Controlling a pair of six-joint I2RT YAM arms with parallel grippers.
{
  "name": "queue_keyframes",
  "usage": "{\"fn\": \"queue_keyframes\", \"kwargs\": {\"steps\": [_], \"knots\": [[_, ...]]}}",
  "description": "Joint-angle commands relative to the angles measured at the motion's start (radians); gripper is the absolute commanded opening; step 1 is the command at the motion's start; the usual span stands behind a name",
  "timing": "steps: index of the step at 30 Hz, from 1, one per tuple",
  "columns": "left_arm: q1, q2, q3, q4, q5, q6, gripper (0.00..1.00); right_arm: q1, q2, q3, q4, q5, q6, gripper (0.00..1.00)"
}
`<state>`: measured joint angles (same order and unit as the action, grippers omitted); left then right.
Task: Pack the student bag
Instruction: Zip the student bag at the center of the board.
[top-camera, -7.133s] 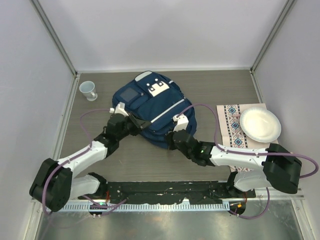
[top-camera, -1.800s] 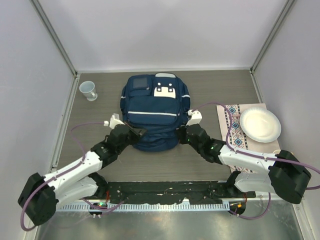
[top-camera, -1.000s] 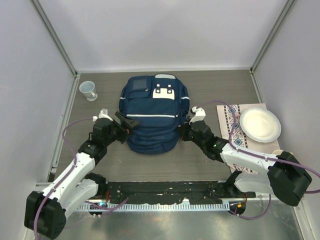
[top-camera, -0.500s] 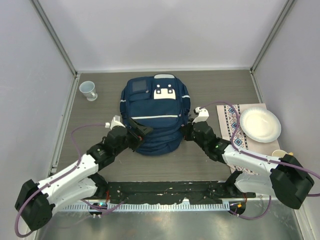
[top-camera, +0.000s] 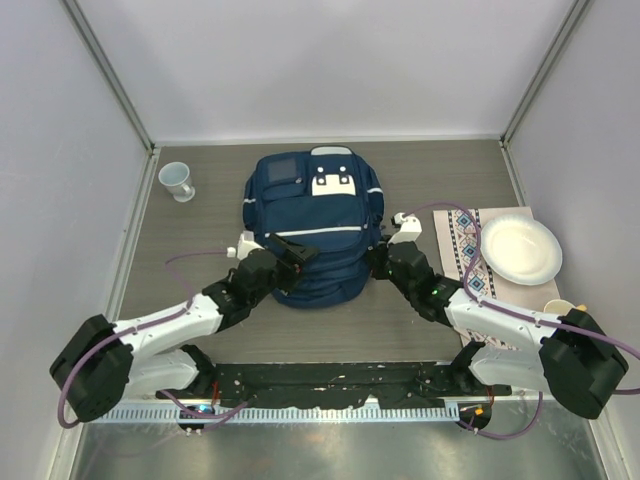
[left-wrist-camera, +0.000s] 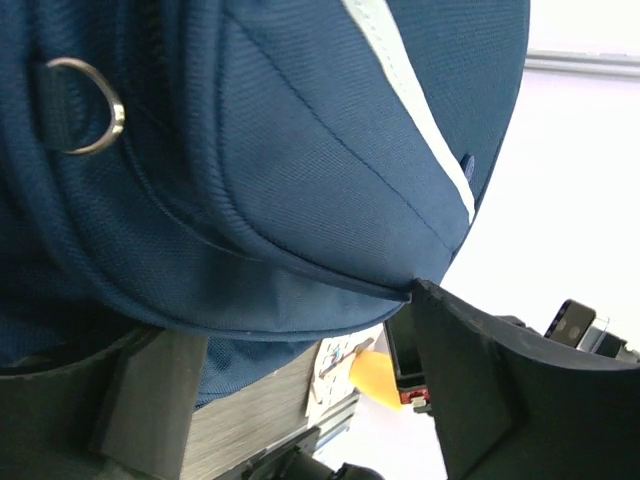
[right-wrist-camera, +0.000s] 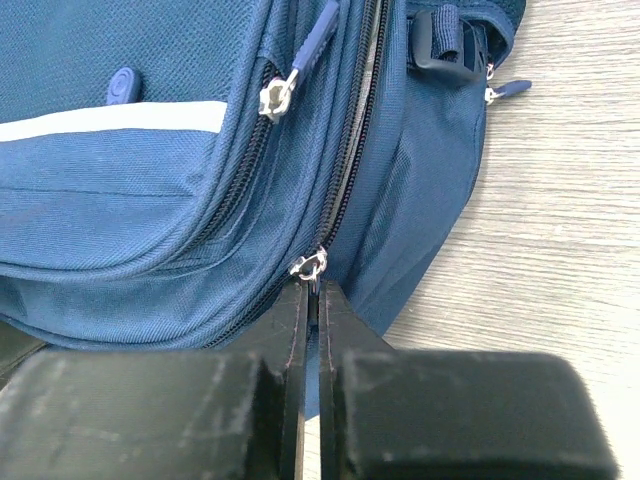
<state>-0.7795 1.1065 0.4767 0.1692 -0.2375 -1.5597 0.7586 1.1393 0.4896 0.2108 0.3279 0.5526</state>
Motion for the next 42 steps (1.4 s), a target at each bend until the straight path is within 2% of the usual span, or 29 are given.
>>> {"fn": "queue_keyframes", "kwargs": {"steps": [1, 2, 3, 6, 8, 9, 11, 12, 16, 21, 25, 32, 42], "knots": [[-0.01, 0.052, 0.031, 0.245, -0.051, -0.068, 0.76, 0.007, -0.029, 0.001, 0.03, 0.002, 0.003, 0.01], [-0.01, 0.055, 0.025, 0.254, -0.054, -0.072, 0.71, 0.007, -0.03, 0.0, 0.03, 0.005, 0.003, 0.01], [-0.01, 0.056, 0.019, 0.259, -0.063, -0.074, 0.59, 0.005, -0.033, -0.002, 0.03, 0.007, 0.003, 0.01], [-0.01, 0.035, 0.0, 0.256, -0.089, -0.056, 0.36, 0.007, -0.038, -0.003, 0.024, 0.013, 0.003, 0.01], [-0.009, 0.013, -0.001, 0.208, -0.121, -0.037, 0.26, 0.007, -0.041, -0.006, 0.024, 0.013, 0.0, 0.01], [-0.009, 0.003, -0.001, 0.19, -0.131, -0.011, 0.17, 0.007, -0.041, -0.006, 0.024, 0.013, -0.002, 0.01], [-0.004, -0.037, 0.0, 0.13, -0.149, 0.022, 0.09, 0.007, -0.041, -0.006, 0.022, 0.014, -0.006, 0.01], [0.006, -0.052, 0.0, 0.106, -0.148, 0.059, 0.0, 0.007, -0.041, -0.006, 0.024, 0.016, -0.01, 0.01], [0.077, -0.126, -0.006, -0.051, -0.09, 0.131, 0.0, 0.007, -0.038, -0.002, 0.024, 0.036, -0.019, 0.01], [0.268, -0.246, -0.105, -0.109, 0.134, 0.179, 0.0, -0.007, -0.006, 0.02, 0.018, 0.068, -0.052, 0.01], [0.348, -0.287, -0.131, -0.166, 0.268, 0.257, 0.0, -0.041, 0.028, 0.043, 0.044, 0.034, -0.08, 0.01], [0.371, -0.304, -0.073, -0.31, 0.323, 0.381, 0.0, -0.154, 0.066, 0.092, 0.071, -0.018, -0.152, 0.01], [0.396, -0.292, -0.056, -0.307, 0.348, 0.414, 0.0, -0.257, 0.108, 0.182, 0.058, -0.11, -0.249, 0.01]]}}
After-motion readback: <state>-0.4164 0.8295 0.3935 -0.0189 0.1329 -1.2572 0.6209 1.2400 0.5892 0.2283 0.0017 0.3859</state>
